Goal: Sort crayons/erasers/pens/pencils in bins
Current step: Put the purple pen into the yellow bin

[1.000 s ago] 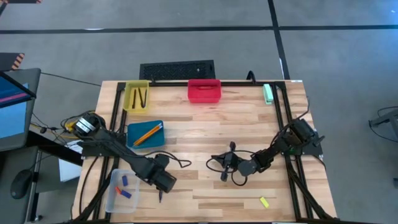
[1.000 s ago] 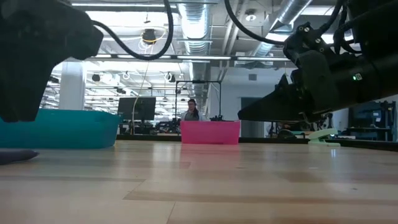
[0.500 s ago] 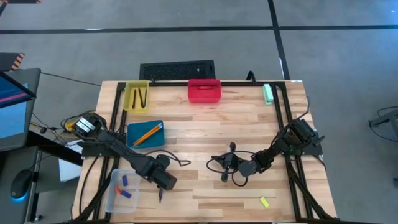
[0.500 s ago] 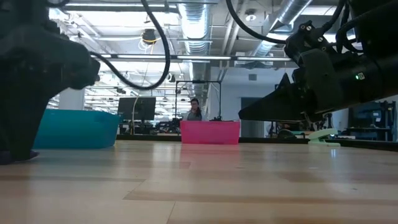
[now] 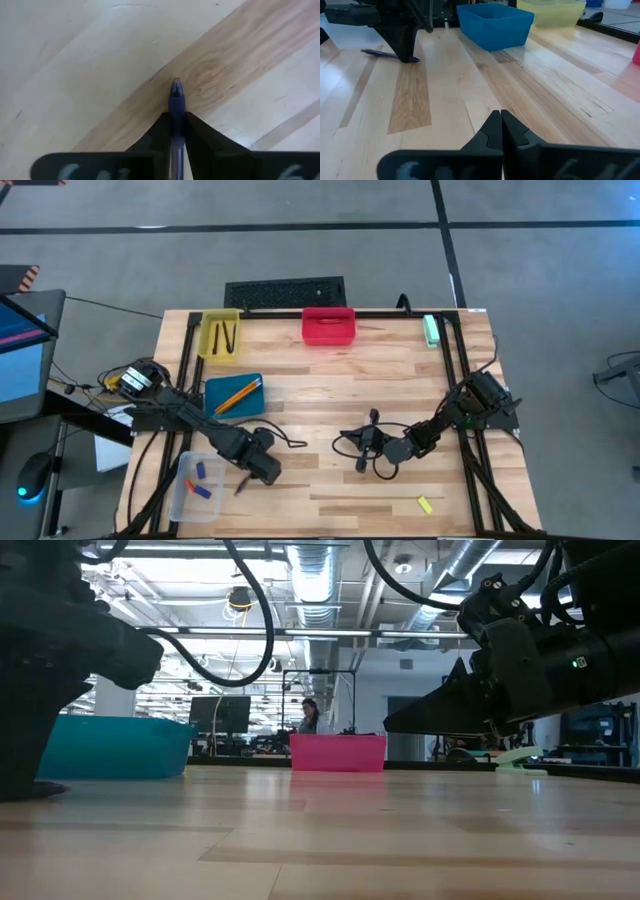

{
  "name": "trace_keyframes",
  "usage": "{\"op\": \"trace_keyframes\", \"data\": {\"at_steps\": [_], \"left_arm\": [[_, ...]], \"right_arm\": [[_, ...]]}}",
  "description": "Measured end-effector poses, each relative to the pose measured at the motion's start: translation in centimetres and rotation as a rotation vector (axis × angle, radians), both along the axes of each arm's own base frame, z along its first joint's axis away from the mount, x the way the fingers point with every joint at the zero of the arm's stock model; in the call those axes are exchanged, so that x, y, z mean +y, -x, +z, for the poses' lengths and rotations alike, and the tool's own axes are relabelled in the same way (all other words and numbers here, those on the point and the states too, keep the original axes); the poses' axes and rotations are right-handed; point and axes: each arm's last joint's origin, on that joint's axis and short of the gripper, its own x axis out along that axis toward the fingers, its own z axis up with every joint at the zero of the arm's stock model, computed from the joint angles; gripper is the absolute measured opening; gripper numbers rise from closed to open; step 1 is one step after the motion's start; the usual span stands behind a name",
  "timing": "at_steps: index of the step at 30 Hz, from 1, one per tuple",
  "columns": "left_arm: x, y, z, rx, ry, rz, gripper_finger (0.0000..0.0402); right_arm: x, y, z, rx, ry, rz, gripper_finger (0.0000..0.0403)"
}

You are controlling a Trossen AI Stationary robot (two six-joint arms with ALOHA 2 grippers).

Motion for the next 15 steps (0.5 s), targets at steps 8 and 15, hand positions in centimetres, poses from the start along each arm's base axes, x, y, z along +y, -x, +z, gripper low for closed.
{"op": "trace_keyframes", "data": {"at_steps": [8,15], "left_arm": [[0.6,-0.8,0.9,0.041,-0.026,-0.119,0.0029],[1.3,-2.7,4.8,-0.135,-0.090,-0.193,0.0022]], "right_arm": [[0.0,0.0,0.0,0.001,0.001,0.000,0.0002],[0.0,0.0,0.0,0.003,0.002,0.000,0.0006]]}}
